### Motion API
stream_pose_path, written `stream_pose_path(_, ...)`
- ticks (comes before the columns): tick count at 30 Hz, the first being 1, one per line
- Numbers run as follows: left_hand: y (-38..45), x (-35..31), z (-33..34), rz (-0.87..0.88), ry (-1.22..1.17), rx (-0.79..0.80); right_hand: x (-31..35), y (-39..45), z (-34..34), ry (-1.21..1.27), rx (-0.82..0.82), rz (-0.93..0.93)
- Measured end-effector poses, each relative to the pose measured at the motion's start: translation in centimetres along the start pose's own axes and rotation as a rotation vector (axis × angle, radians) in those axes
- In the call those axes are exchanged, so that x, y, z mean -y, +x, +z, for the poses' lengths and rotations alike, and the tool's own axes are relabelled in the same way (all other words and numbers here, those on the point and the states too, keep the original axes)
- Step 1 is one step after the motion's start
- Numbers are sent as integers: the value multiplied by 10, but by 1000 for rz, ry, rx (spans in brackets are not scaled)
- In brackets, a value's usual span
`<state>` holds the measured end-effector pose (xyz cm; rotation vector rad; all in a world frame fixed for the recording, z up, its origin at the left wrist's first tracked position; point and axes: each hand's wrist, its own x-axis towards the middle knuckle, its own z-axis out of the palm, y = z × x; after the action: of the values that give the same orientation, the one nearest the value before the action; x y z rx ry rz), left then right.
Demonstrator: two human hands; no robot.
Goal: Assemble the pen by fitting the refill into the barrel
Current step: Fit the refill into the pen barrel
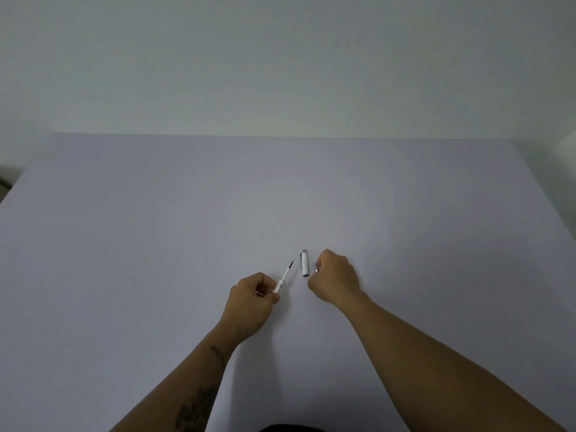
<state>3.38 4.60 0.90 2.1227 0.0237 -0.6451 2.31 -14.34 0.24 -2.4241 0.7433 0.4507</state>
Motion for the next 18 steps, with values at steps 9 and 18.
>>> stream_pose_path(9,-10,2,-10,50,23,24,25,-24,-31,866,1,82)
stream_pose_path(18,-27,5,-23,127,49,17,35,-56,-27,903,1,105)
